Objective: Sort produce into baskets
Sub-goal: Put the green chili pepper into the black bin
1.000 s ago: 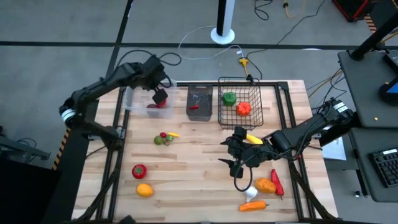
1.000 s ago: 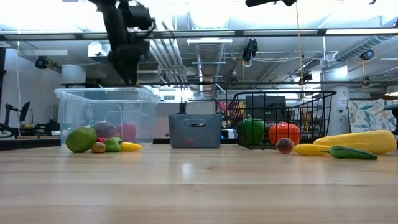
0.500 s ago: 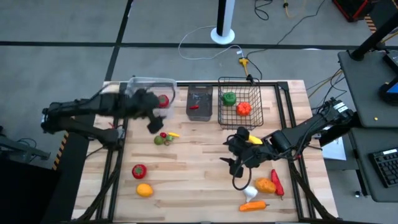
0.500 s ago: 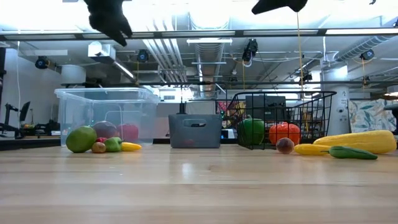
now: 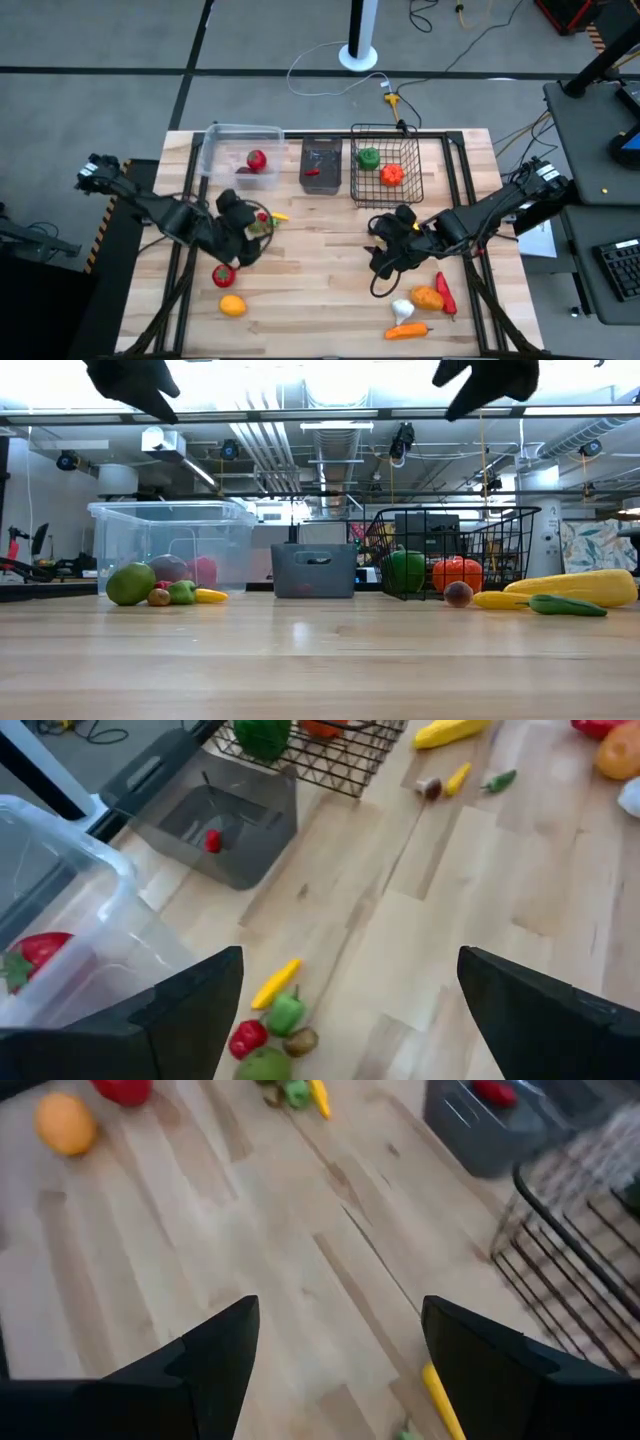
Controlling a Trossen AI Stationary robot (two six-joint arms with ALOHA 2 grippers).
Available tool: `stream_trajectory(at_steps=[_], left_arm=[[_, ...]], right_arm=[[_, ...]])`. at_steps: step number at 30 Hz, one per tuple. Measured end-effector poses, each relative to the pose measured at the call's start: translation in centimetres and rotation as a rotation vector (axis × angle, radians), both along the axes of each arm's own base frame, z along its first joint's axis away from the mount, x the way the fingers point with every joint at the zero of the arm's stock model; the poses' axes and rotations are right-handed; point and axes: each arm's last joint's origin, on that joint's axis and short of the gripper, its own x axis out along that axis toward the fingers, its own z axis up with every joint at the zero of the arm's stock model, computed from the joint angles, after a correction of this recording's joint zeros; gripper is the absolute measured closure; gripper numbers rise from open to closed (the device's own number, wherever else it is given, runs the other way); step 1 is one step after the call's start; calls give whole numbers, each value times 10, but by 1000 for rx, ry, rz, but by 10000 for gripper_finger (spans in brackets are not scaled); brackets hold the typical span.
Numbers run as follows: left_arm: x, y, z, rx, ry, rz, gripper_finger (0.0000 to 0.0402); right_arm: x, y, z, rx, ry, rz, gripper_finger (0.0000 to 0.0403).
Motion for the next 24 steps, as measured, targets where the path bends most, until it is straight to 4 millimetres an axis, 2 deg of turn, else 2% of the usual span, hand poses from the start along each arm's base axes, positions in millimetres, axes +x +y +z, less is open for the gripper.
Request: stream_trajectory(at_steps=[5,13,18,24], left_arm=[[8,-15,-14,0,37,0,53],[20,-28,-33,5,89,29,55],[21,-29,-35,-7,85,44,62],[20,-29,-33,-9,76,44,72]], right_arm=[[-7,-3,-7,27,61,-71,143],[-16,-3,-36,156,188,-103,147],[-24,-5,-54,217,268,-174,147],[-31,-8,-64,222,324,-230,154]])
